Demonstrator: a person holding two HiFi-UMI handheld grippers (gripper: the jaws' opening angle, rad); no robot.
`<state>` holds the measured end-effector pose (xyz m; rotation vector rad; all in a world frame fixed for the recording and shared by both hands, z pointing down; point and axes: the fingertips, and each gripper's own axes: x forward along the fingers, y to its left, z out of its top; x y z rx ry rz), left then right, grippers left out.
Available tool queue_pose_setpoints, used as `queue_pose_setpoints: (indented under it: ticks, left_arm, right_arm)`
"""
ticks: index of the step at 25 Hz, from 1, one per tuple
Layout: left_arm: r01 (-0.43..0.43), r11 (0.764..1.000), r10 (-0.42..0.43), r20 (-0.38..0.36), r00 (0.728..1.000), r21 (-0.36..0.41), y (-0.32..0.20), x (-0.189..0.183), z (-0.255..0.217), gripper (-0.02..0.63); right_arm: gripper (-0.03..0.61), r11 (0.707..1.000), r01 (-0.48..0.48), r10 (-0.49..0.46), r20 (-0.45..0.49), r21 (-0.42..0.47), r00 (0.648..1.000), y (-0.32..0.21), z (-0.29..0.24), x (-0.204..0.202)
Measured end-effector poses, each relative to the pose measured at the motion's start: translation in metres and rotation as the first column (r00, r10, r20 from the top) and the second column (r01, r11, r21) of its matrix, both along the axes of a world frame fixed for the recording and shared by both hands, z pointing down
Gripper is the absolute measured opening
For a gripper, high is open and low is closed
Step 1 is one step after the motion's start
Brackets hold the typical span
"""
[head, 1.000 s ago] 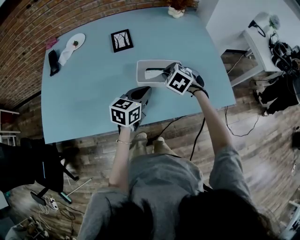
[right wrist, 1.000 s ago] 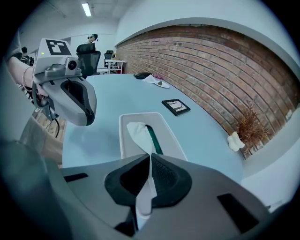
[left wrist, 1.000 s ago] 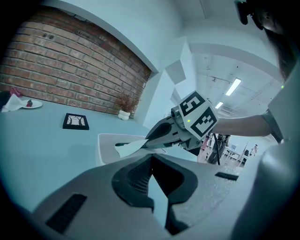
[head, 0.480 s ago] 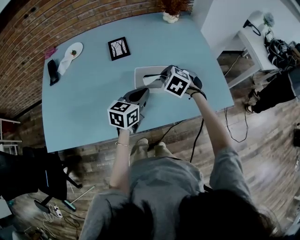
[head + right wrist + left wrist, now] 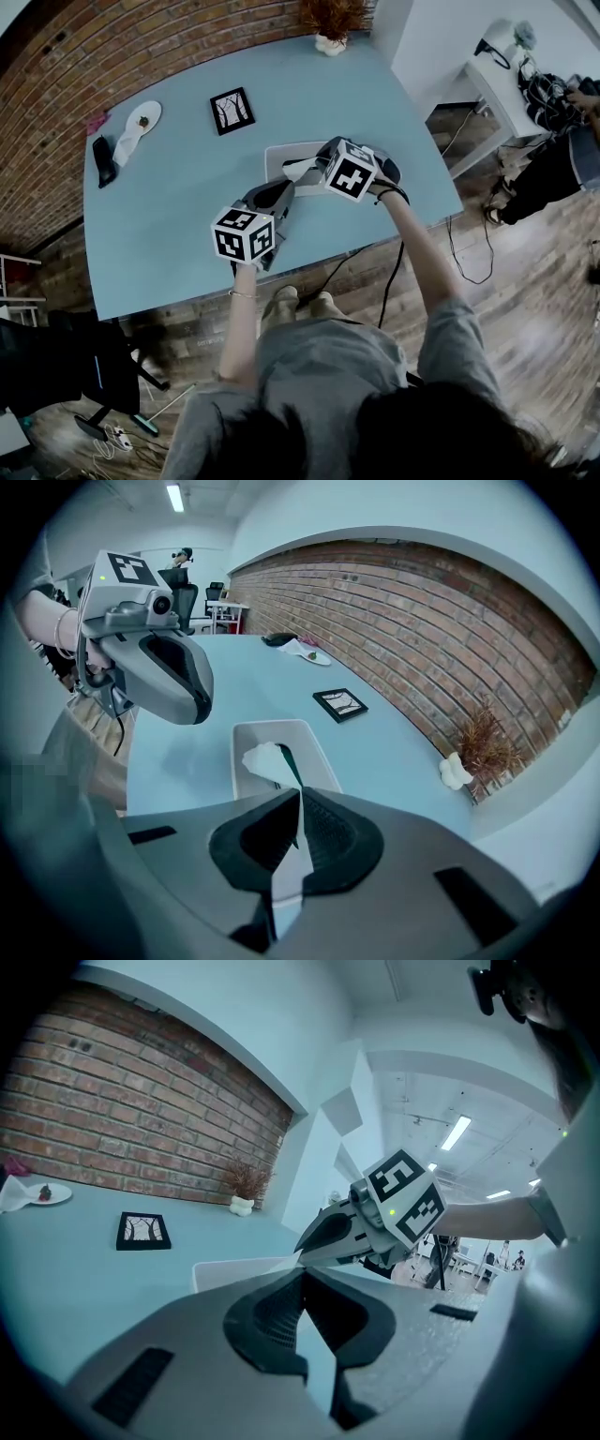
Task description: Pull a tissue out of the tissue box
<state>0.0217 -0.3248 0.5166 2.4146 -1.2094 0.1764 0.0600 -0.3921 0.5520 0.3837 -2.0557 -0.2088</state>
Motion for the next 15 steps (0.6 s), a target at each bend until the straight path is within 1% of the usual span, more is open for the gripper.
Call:
queue_pose_setpoints:
  ticks: [6, 15]
  left_arm:
    - [-0.016, 1.000, 0.016, 0.001, 1.000, 0.011, -0.001, 0.002, -0.006, 0.003]
    - [-0.051, 0.998, 0.051, 0.005, 0.999, 0.033, 0.000, 0.002, -0.016, 0.003]
  right_arm:
    - [0.003, 1.000, -0.009, 0.009, 0.007, 0.014, 1.000, 0.001, -0.010, 0.002]
    - [0.003, 0.998, -0.054, 0.053, 0.029, 0.030, 0.998, 0.003, -0.023, 0.006]
